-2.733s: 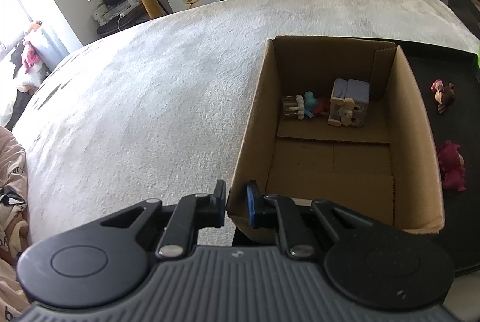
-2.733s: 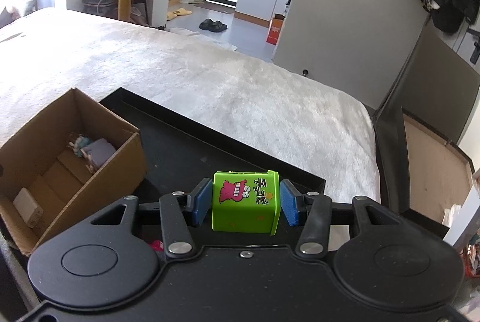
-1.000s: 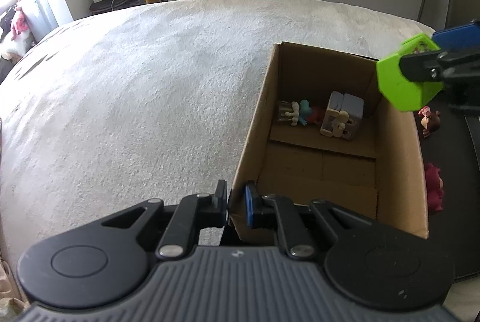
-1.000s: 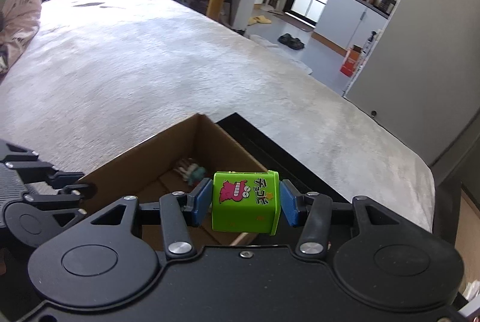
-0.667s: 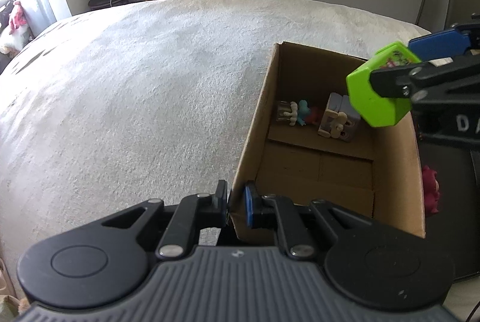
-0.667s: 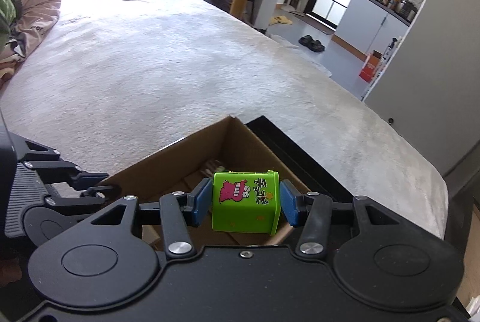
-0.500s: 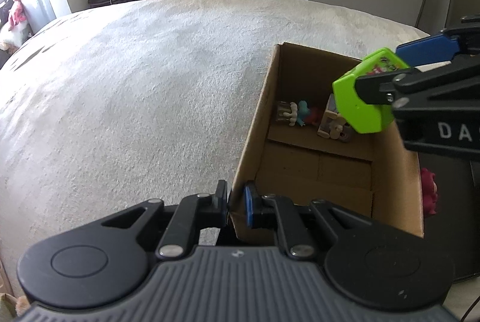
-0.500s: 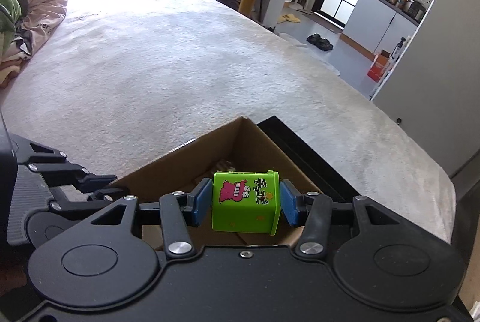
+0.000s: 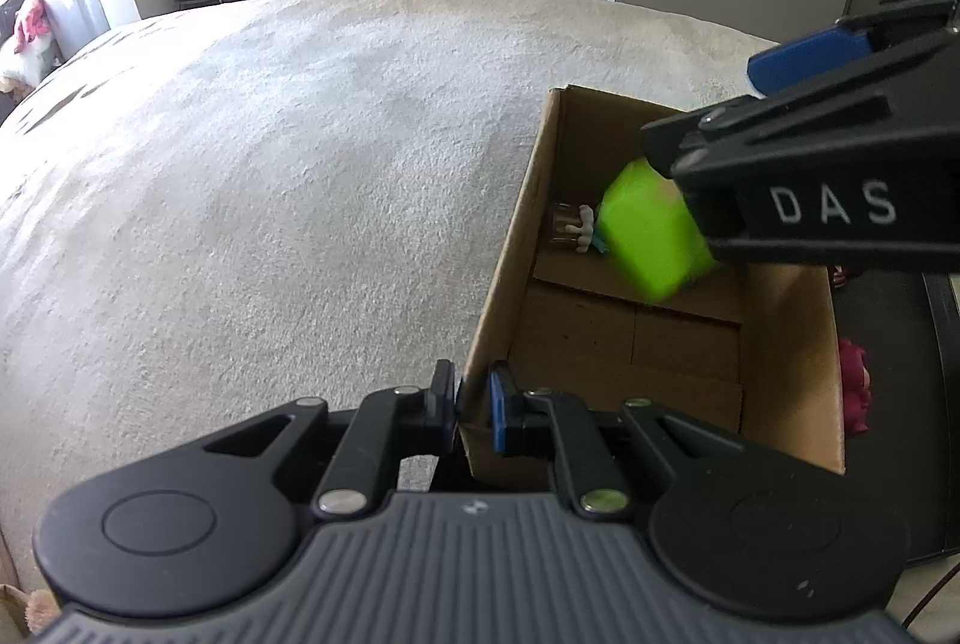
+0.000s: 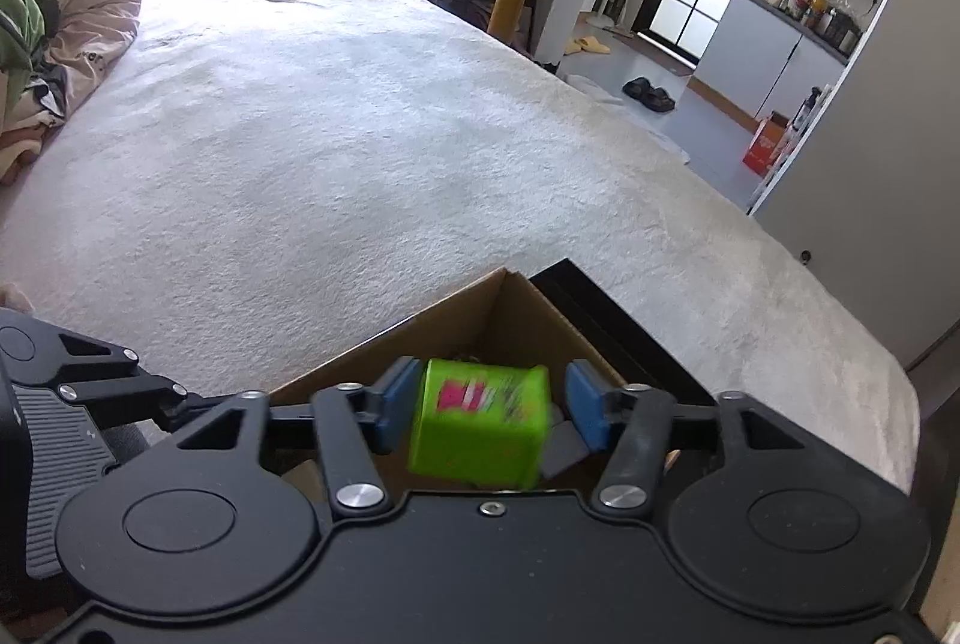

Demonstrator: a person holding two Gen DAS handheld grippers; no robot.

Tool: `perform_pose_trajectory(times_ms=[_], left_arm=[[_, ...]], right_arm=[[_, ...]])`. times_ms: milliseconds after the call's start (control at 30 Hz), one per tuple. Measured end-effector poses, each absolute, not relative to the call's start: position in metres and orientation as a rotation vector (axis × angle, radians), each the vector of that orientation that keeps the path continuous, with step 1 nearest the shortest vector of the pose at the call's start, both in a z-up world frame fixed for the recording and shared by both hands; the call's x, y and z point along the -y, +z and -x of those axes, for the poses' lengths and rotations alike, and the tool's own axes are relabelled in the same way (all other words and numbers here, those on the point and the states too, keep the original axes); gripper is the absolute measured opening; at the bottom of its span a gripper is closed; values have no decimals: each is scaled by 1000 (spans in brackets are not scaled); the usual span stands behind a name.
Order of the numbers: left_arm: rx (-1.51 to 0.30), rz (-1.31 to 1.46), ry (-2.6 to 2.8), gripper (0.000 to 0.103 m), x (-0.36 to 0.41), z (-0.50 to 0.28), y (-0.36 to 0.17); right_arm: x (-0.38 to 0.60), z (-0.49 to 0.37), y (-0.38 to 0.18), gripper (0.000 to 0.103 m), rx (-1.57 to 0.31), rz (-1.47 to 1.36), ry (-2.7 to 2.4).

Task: Organize rigid objects
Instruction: 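Open the right gripper to drop the green box into the cardboard box, then move the right gripper back to the pink dinosaur toy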

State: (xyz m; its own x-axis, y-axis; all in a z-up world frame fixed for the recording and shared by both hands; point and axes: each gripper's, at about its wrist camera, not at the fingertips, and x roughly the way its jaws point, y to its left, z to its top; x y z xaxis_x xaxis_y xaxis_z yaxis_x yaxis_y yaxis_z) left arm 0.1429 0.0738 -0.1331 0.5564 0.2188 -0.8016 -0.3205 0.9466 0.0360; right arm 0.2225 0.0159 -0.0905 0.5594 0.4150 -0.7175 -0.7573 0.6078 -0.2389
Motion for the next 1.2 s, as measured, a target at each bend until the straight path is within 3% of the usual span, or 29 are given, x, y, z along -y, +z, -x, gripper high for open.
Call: perform_pose_trajectory(times_ms=[1200], left_arm=[[-942, 7, 353, 11, -54, -148, -134]], right_arm=[[67, -217, -102, 64, -704, 475, 631]])
